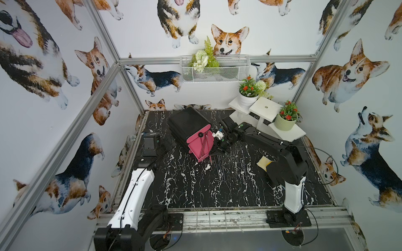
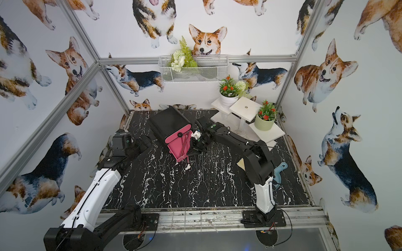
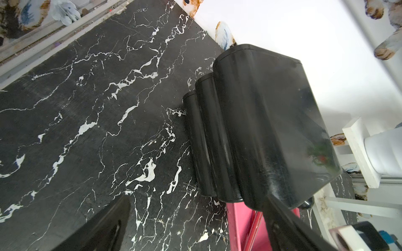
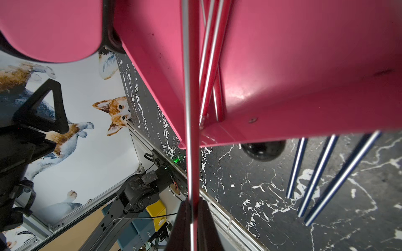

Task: Please place the pencils in the drawer according to their color
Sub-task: Place the pencil in the drawer.

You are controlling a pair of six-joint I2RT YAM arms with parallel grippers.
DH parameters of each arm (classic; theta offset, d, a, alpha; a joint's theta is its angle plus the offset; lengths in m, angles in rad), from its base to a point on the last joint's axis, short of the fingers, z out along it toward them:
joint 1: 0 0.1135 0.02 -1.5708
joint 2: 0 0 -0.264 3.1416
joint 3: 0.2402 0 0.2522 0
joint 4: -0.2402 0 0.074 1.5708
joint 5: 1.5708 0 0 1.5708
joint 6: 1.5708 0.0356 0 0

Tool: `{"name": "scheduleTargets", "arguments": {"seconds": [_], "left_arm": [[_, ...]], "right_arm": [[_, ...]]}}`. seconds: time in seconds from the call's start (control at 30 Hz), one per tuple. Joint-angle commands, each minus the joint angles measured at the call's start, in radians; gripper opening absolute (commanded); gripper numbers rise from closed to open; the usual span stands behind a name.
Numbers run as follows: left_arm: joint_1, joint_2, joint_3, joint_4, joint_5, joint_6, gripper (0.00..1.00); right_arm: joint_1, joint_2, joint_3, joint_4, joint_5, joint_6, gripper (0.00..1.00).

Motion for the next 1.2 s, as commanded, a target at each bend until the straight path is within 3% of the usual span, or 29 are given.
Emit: {"name": "scheduleTargets", "arguments": {"seconds": [0.0,0.7,1.03,1.17], "left_arm": [[0.002,-0.001,0.002,0.027,-0.011,0.013,1.00],[0.002,-0.010,-0.008,0.030,-0.014,0.018,1.00],[0.002,-0.016,-0.011,0.031,-0.013,0.016,1.00],[0.002,-0.017,-0.009,0.033,-0.012,0.015,1.00]], "right_arm": [[-0.009,0.031,0.040,-0.021,0.002,0.017,0.00],[-0.016,0.211,0.260,-0.028,0.057,0.047,0.00],[-0.006,0.198,0.246,0.011,0.067,0.046,0.30],[0.002,0.189,0.243,0.030,0.058,0.050,0.32]]}}
